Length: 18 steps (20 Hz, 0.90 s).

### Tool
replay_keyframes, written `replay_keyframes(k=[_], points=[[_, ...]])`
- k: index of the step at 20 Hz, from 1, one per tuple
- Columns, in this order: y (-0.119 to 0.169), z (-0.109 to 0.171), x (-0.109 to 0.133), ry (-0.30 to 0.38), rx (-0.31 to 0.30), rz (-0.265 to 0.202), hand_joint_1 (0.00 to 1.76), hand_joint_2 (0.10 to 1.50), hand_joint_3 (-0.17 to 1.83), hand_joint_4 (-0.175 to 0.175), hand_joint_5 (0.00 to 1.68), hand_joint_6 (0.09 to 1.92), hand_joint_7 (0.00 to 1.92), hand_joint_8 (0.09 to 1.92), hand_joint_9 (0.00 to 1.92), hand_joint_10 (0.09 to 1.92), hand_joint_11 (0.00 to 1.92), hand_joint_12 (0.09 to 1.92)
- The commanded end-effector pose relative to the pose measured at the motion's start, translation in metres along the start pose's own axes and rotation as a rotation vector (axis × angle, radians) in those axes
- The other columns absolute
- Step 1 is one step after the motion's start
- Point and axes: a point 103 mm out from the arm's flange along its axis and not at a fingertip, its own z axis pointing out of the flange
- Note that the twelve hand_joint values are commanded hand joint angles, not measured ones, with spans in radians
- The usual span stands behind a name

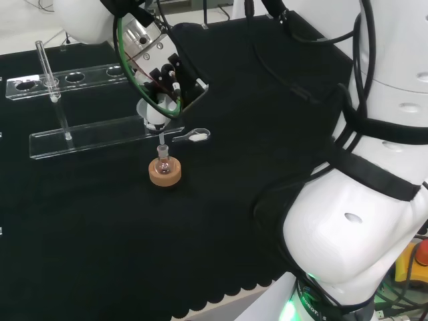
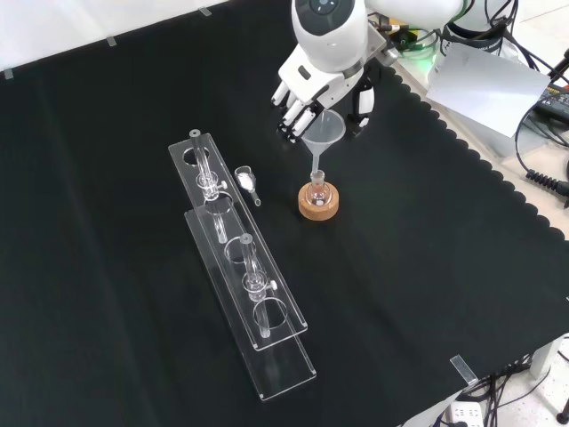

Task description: Place the funnel on the round-bottom flask.

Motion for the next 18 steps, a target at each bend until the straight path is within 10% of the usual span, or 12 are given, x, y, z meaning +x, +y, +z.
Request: replay_keyframes(k=[1, 18], points=[[0.0035, 0.0036, 0.0001, 0.0, 0.006, -0.005, 0.85, 0.65, 0.74, 0.013, 0.61, 0.56, 0.62, 0.57, 1.01, 0.39, 0.64, 1.25], [0.0076, 0.0065, 0.0037, -0.004, 0.026, -0.004, 0.85, 0.65, 0.74, 0.013, 0.62, 0.57, 0.62, 0.57, 1.01, 0.39, 0.64, 1.25]])
